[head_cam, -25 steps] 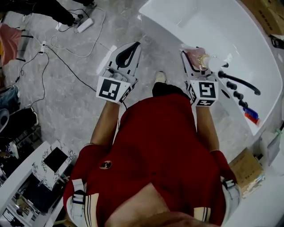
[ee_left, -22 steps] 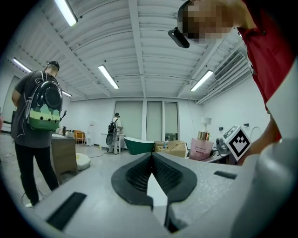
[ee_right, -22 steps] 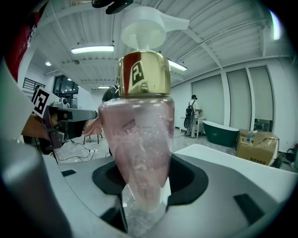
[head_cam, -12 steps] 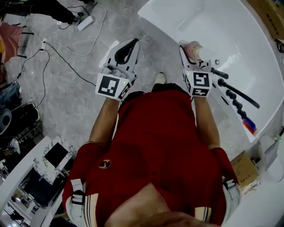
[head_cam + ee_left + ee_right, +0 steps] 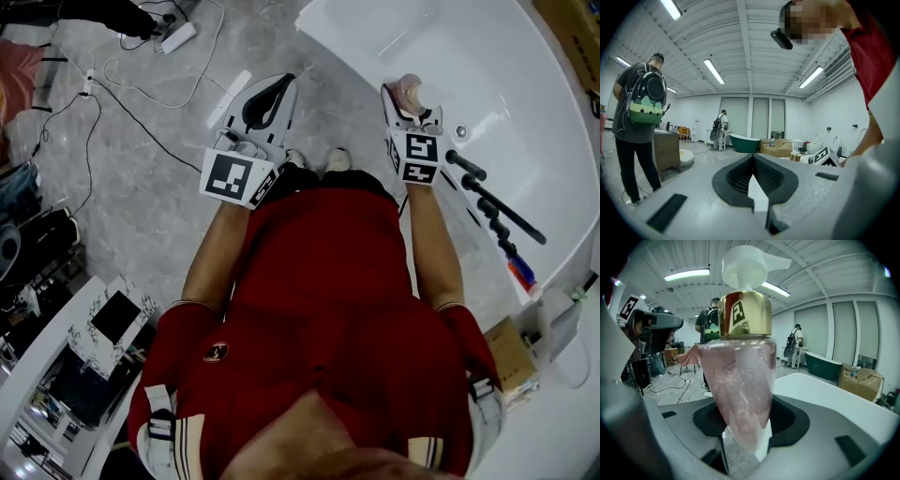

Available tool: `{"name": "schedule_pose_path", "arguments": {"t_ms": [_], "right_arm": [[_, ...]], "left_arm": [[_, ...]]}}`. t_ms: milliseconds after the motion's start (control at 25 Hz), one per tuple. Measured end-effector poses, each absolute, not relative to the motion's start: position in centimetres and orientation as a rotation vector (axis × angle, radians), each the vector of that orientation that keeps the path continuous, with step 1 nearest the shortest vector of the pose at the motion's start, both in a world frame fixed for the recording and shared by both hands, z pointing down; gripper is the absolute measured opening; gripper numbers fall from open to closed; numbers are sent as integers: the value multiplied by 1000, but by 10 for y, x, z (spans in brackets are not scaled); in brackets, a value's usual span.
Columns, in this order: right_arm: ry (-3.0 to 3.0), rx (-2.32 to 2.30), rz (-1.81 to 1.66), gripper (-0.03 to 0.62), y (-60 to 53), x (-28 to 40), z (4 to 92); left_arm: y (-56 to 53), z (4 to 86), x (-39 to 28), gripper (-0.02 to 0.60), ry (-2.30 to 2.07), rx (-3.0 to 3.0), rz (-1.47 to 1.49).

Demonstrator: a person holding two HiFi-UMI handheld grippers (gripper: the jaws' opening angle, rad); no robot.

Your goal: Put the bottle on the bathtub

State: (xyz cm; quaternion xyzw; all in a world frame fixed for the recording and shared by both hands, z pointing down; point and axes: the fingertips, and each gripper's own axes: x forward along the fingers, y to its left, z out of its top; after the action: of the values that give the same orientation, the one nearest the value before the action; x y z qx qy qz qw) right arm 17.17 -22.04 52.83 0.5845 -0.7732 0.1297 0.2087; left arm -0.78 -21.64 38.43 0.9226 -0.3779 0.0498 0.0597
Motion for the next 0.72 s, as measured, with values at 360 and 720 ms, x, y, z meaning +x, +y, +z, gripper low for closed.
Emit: {"name": "schedule_pose_path", "arguments": {"t_ms": [360, 720], "right_arm": [[-2079, 1649, 390, 221, -249, 177, 573], [-2042, 1640, 428, 221, -261, 185, 613]], "left_arm": [[-236, 396, -7, 7, -1084, 2829, 194], [-248, 403, -16, 7, -1107, 2832, 243]]}}
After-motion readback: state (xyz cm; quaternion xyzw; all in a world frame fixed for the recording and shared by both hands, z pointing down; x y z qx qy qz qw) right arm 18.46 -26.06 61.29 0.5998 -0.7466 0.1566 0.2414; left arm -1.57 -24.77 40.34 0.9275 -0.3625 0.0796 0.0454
